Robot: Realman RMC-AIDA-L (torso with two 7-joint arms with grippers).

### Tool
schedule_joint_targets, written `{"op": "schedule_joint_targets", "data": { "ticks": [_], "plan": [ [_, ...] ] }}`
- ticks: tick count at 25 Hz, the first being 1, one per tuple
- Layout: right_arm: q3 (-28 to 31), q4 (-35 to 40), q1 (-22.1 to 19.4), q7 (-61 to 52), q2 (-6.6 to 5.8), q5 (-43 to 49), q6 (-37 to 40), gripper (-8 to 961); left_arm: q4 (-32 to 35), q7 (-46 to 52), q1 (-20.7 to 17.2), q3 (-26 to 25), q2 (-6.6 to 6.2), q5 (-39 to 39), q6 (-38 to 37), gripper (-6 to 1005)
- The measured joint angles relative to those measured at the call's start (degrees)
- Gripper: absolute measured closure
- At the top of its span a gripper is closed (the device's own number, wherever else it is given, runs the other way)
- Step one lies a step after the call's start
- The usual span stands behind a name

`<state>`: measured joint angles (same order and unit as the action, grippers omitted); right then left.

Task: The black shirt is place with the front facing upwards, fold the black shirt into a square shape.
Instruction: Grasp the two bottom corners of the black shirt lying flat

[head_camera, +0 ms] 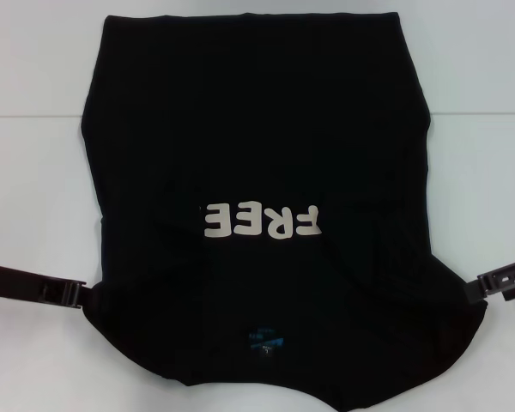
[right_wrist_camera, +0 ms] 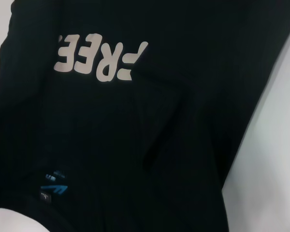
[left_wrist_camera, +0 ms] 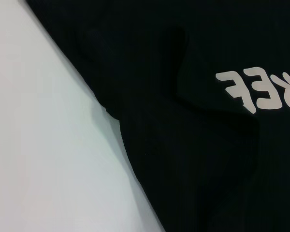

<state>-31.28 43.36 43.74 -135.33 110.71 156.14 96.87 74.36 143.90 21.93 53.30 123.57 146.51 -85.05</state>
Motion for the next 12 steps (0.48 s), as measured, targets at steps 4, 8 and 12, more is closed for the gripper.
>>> {"op": "schedule_joint_targets", "data": {
  "ticks": [4, 8, 12],
  "plan": [
    [-0.7, -1.5, 0.1, 0.2, 0.03, 0.1, -1.2, 117, 0.0, -0.4, 0.1, -0.1, 0.00, 0.0, 0.0, 947],
    [-3.2, -3.0, 0.4, 0.5, 0.23, 0.3, -2.7, 134, 0.0, -0.6, 0.4, -0.1, 0.07, 0.0, -0.3, 947],
    [-6.6, -3.3, 0.4, 0.6, 0.93, 0.3, -5.7, 216, 0.0, -0.6, 0.4, -0.1, 0.18, 0.0, -0.2, 947]
  ]
}}
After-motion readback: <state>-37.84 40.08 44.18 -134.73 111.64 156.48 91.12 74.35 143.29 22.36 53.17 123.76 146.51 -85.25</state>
